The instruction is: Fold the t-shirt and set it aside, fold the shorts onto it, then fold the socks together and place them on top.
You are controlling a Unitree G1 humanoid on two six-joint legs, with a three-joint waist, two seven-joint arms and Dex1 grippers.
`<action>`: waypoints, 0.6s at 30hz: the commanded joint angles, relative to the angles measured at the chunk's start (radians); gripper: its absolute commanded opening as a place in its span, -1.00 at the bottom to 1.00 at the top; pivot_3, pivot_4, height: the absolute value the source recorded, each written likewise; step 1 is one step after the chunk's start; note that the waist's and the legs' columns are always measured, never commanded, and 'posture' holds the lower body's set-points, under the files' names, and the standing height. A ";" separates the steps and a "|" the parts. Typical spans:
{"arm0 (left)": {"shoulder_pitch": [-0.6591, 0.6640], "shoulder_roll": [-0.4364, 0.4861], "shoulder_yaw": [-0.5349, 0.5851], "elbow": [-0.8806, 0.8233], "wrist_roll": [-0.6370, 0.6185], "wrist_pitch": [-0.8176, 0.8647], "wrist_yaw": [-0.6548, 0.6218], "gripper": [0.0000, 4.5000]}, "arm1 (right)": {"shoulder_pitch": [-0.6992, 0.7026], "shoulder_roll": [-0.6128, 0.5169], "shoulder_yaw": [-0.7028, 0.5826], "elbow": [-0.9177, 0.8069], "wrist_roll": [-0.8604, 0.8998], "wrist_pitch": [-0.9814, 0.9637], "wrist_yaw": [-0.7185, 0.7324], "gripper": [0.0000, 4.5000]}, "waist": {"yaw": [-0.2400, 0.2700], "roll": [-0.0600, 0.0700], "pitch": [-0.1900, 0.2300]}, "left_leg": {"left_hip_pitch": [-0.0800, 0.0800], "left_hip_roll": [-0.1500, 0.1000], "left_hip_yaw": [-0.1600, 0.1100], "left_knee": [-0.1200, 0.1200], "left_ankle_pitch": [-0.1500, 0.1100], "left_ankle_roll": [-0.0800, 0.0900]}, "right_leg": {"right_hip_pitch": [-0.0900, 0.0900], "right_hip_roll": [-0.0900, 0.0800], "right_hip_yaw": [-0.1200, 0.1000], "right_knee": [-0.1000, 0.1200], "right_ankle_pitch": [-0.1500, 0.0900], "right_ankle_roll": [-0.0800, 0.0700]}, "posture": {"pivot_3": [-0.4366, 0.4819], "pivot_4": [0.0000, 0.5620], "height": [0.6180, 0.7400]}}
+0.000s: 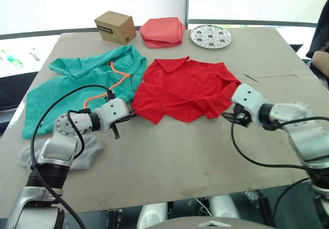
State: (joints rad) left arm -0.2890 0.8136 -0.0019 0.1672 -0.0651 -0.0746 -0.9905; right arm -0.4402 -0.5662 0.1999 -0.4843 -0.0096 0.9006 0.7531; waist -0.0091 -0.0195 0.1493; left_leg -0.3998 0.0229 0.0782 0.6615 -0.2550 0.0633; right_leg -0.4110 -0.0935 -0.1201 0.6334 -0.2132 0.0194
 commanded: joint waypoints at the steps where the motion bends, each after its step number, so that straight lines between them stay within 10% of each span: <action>1: -0.026 -0.001 0.001 -0.016 -0.007 -0.014 -0.004 -1.00 | -0.051 0.152 0.071 0.044 -0.039 0.036 -0.161 0.38 | -0.001 0.000 0.000 | 0.000 0.000 0.000 -0.001 0.001 -0.001 | 0.000 0.000 0.000 0.000 0.000 0.000 | -0.05 -0.47 0.94; 9: -0.018 0.007 0.013 0.001 -0.008 -0.030 -0.005 -1.00 | -0.072 0.270 0.119 0.254 -0.117 -0.047 -0.341 0.38 | 0.003 0.000 0.000 | -0.001 -0.002 0.000 -0.001 0.001 -0.002 | 0.000 0.000 -0.001 -0.001 0.000 0.000 | -0.05 -0.47 0.94; 15: -0.002 0.013 0.022 0.005 -0.008 -0.042 0.002 -1.00 | -0.066 0.238 0.175 0.276 -0.143 -0.086 -0.328 -0.54 | -0.004 0.000 0.000 | 0.000 -0.001 0.001 -0.003 0.001 -0.002 | 0.000 0.002 -0.001 -0.001 0.000 0.000 | -0.05 -0.47 0.94; 18: 0.000 0.013 0.023 0.011 -0.007 -0.046 0.005 -1.00 | -0.063 0.209 0.212 0.265 -0.179 -0.096 -0.328 -0.54 | -0.004 0.000 0.000 | 0.000 -0.001 0.001 -0.003 0.001 -0.002 | 0.000 0.002 -0.001 -0.001 0.000 0.001 | -0.05 -0.47 0.94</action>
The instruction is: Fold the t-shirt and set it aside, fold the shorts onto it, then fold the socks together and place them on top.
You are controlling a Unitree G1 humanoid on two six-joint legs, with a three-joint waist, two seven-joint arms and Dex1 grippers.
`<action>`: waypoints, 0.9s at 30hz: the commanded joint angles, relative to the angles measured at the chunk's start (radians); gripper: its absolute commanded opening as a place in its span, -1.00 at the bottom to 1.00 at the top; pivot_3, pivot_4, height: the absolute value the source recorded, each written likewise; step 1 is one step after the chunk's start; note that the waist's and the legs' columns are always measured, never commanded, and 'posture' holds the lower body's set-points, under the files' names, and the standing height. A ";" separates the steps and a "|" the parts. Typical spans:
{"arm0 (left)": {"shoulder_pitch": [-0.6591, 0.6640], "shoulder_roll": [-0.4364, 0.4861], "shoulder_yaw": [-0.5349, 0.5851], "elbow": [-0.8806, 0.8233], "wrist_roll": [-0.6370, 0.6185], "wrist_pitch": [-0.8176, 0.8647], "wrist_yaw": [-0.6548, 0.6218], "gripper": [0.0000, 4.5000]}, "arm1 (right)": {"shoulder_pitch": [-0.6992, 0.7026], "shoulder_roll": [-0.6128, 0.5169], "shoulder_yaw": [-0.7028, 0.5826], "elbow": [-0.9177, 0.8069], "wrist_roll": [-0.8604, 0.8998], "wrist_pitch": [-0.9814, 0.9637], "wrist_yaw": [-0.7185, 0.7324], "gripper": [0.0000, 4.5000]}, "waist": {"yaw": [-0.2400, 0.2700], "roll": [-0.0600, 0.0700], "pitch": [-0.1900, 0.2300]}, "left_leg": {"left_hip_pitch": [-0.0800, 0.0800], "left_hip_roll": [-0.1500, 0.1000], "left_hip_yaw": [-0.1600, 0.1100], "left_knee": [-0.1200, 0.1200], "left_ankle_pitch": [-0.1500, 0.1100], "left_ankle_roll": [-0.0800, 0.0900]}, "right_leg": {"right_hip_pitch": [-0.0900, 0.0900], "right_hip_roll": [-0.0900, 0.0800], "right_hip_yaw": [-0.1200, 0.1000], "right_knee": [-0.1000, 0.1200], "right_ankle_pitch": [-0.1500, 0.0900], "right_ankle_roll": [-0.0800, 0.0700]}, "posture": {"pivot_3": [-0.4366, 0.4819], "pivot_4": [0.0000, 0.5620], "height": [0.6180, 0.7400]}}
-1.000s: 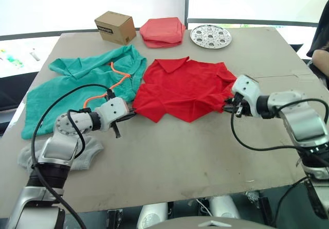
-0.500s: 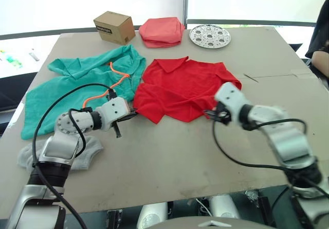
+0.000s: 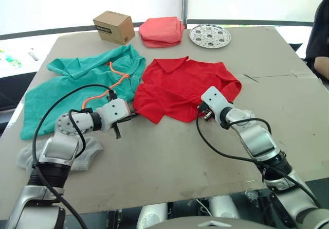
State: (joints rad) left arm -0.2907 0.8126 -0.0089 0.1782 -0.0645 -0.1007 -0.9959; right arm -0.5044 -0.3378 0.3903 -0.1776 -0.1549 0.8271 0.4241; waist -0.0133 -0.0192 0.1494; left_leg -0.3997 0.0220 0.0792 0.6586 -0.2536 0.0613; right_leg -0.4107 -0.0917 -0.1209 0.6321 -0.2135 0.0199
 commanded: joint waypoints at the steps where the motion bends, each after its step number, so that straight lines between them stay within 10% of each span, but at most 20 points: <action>1: 0.002 0.014 0.030 0.002 -0.007 -0.023 0.012 -1.00 | 0.003 -0.034 0.038 -0.050 -0.051 -0.027 0.002 -0.54 | 0.001 0.000 0.000 | 0.000 0.000 0.000 0.000 0.000 0.000 | 0.000 0.000 0.000 0.000 -0.001 0.001 | -0.05 -0.47 0.94; 9: 0.005 0.009 0.023 0.026 -0.002 -0.043 0.026 -1.00 | 0.036 -0.186 0.066 -0.172 -0.116 -0.065 0.075 -0.54 | 0.002 0.000 0.000 | 0.000 0.000 0.000 0.000 0.000 0.000 | 0.000 -0.001 0.000 -0.001 -0.002 0.003 | -0.05 -0.47 0.94; 15: -0.024 0.009 0.012 0.092 0.010 -0.079 0.023 -1.00 | 0.057 -0.385 -0.008 -0.260 -0.044 -0.182 0.279 -0.99 | 0.005 0.000 0.000 | 0.000 0.000 -0.001 -0.001 0.000 0.001 | 0.000 0.000 0.000 -0.002 -0.002 0.003 | -0.05 -0.47 0.94; 22: -0.048 -0.002 0.001 0.111 0.023 -0.089 0.026 -1.00 | 0.113 -0.391 -0.074 -0.236 0.012 -0.188 0.313 -0.99 | 0.006 0.000 0.000 | 0.000 0.001 -0.002 -0.002 -0.001 0.002 | 0.001 0.000 -0.001 -0.003 -0.002 0.003 | -0.05 -0.47 0.94; 27: -0.037 -0.002 0.005 0.089 0.022 -0.078 0.026 -1.00 | 0.264 -0.367 -0.162 -0.392 0.063 -0.072 0.285 -0.37 | 0.013 0.000 0.000 | 0.000 0.001 -0.002 -0.002 0.000 0.000 | 0.001 0.000 -0.001 -0.004 0.000 0.000 | -0.05 -0.47 0.94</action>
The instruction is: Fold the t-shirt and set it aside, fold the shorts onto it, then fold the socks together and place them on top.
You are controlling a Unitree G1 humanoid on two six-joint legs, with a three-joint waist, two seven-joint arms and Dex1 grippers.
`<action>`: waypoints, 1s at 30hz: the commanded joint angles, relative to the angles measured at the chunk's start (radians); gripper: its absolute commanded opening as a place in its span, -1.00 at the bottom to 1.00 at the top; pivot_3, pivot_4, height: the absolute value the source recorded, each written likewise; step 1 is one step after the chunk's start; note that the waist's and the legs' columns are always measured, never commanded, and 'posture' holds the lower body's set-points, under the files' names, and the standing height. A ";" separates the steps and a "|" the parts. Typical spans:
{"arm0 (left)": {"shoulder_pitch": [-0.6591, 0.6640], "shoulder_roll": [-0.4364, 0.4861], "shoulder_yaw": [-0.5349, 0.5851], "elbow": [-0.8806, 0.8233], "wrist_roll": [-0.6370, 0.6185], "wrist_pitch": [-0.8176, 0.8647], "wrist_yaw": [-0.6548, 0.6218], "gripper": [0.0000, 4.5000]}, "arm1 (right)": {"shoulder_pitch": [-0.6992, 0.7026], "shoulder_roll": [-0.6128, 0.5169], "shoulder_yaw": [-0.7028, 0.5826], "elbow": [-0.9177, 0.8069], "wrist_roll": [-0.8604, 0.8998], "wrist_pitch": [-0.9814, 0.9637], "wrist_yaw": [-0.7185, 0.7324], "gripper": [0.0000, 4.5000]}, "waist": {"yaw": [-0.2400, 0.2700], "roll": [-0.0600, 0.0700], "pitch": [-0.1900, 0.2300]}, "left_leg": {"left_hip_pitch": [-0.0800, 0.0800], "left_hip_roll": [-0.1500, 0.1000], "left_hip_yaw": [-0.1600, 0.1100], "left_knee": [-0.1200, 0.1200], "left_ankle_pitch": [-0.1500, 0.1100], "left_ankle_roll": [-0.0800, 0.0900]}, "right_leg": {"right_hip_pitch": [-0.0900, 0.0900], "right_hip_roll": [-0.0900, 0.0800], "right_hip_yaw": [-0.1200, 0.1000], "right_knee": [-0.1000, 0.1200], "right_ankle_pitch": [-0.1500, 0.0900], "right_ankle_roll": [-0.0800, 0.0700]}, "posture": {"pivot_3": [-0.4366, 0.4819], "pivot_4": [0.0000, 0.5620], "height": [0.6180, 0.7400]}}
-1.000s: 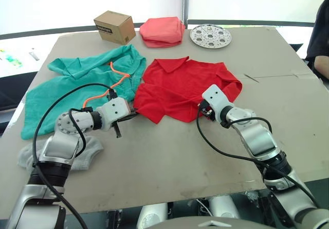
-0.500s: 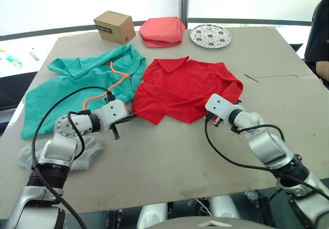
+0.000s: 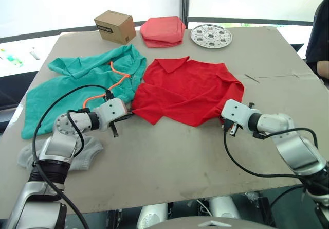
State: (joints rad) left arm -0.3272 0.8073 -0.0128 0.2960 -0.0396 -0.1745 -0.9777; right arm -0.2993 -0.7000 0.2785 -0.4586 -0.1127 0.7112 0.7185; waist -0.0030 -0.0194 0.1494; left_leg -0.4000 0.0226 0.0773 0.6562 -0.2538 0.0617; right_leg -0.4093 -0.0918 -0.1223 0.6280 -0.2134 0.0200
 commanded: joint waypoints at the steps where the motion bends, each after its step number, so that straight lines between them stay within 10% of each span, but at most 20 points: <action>1: 0.001 0.003 0.009 -0.033 -0.004 -0.001 0.008 -1.00 | 0.085 -0.003 -0.056 -0.136 0.023 0.055 -0.016 -0.37 | 0.005 0.000 0.000 | 0.000 0.000 0.000 0.000 0.000 0.000 | 0.000 0.000 0.000 0.000 0.000 0.000 | -0.05 -0.47 0.94; 30: -0.024 0.000 0.003 -0.045 -0.008 0.023 -0.022 -1.00 | 0.101 0.269 -0.280 -0.130 0.271 0.516 -0.221 -0.37 | 0.015 0.000 0.000 | 0.001 0.000 -0.002 -0.001 -0.001 0.003 | 0.000 0.001 -0.001 -0.001 0.000 0.000 | -0.05 -0.47 0.94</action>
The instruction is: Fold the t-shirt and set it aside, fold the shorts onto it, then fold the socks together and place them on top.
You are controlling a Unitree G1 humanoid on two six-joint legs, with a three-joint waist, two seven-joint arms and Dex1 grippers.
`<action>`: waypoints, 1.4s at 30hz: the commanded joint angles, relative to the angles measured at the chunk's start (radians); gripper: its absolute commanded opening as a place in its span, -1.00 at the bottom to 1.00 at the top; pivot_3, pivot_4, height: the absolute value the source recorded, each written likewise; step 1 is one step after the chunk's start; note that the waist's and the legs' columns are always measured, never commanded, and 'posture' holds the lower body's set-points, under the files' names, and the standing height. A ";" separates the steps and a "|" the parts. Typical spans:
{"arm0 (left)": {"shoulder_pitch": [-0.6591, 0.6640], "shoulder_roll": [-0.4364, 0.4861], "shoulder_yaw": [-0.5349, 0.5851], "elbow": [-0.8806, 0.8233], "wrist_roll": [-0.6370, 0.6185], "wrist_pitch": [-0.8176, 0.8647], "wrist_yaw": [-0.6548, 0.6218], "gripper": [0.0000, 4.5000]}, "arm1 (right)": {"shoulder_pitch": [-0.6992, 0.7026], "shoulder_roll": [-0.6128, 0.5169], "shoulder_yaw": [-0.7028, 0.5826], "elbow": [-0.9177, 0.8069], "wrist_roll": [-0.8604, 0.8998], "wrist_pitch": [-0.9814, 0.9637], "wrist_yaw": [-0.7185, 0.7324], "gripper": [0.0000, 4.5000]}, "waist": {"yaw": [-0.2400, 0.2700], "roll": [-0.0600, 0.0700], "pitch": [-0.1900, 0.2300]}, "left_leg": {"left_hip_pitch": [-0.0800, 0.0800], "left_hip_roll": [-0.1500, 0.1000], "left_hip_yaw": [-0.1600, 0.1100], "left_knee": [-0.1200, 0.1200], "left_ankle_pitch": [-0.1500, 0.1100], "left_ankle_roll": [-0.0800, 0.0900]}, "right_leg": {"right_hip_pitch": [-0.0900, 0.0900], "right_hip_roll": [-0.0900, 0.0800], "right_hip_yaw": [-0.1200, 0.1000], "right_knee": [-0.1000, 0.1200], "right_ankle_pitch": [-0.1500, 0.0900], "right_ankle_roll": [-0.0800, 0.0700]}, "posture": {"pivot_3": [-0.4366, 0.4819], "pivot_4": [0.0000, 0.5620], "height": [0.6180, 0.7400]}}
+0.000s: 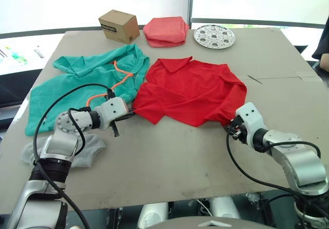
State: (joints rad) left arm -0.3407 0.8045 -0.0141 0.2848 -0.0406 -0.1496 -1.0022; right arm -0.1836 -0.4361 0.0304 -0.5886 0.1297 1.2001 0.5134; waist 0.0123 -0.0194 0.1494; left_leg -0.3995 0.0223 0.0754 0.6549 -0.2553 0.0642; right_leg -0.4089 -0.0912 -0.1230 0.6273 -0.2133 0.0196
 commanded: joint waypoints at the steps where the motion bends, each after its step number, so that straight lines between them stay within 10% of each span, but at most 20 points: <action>1: -0.010 0.003 0.004 -0.035 -0.007 -0.001 0.003 -1.00 | -0.016 0.005 -0.033 0.001 0.035 0.032 -0.018 -0.37 | 0.000 0.000 0.000 | 0.000 0.000 0.000 0.000 0.000 0.000 | 0.000 0.000 0.000 0.000 0.000 0.000 | -0.05 -0.47 0.94; 9: -0.006 -0.002 0.002 -0.036 -0.001 -0.002 0.009 -1.00 | -0.014 -0.006 0.001 0.088 0.072 0.055 -0.032 -0.37 | -0.001 -0.002 -0.003 | 0.001 0.000 0.000 0.000 0.000 0.001 | 0.000 0.001 0.001 0.000 -0.002 0.003 | -0.05 -0.47 0.94; 13: 0.008 0.000 0.007 -0.040 -0.003 -0.005 0.012 -1.00 | -0.006 -0.036 0.015 0.090 0.081 0.033 -0.027 -0.98 | -0.001 -0.003 -0.004 | 0.002 0.000 0.000 0.000 0.000 0.001 | 0.001 0.001 0.001 0.000 -0.002 0.003 | -0.05 -0.47 0.94; 20: 0.042 0.010 0.037 -0.054 -0.056 0.023 -0.018 -1.00 | 0.028 -0.259 -0.062 -0.012 0.130 -0.113 0.110 -0.98 | 0.002 -0.001 -0.003 | 0.001 0.000 -0.001 0.000 -0.001 0.001 | 0.001 -0.001 0.000 -0.001 -0.002 0.003 | -0.05 -0.47 0.94; 28: 0.137 0.099 0.141 -0.235 -0.389 0.438 -0.239 -1.00 | 0.211 -0.557 -0.310 -0.118 0.223 -0.194 0.327 -0.98 | 0.000 0.002 -0.001 | 0.000 0.001 -0.001 -0.002 0.000 0.001 | 0.000 0.001 0.000 -0.001 -0.002 0.003 | -0.05 -0.47 0.94; 42: 0.291 0.277 0.176 -0.378 -0.525 0.666 -0.441 -1.00 | 0.382 -0.532 -0.488 -0.227 0.424 -0.238 0.445 -0.98 | 0.003 0.003 0.000 | 0.001 0.001 -0.002 -0.003 -0.001 0.000 | -0.001 0.000 0.001 -0.003 -0.005 0.000 | -0.05 -0.47 0.94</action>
State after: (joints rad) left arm -0.0558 1.0570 0.1229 -0.0679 -0.5471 0.5114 -1.4236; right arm 0.1926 -0.9721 -0.4124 -0.7855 0.5284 0.9754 0.9521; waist 0.0150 -0.0165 0.1493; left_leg -0.3987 0.0231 0.0734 0.6523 -0.2582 0.0614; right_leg -0.4095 -0.0915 -0.1224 0.6246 -0.2183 0.0188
